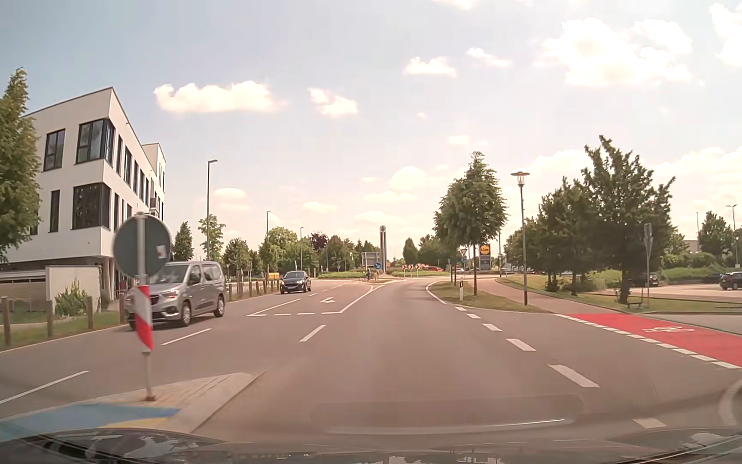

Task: Follow the waypoints while adhering to traffic rules and regulations

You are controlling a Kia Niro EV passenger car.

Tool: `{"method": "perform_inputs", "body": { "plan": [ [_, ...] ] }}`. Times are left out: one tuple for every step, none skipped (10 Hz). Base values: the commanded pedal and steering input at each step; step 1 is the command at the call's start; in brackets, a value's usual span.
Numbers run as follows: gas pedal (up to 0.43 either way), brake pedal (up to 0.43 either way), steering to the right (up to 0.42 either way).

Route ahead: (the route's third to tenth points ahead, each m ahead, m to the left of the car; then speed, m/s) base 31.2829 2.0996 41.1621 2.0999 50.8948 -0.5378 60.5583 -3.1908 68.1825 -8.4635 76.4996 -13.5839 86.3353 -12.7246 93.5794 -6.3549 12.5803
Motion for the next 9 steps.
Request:
{"method": "perform_inputs", "body": {
  "plan": [
    [0.059, 0.012, -0.009],
    [0.059, 0.012, -0.007],
    [0.059, 0.006, -0.005],
    [0.047, 0.006, -0.003],
    [0.039, 0.012, -0.003],
    [0.039, 0.012, -0.001],
    [0.02, 0.012, 0.002],
    [0.008, 0.012, 0.004],
    [0.0, 0.012, 0.004]
  ]
}}
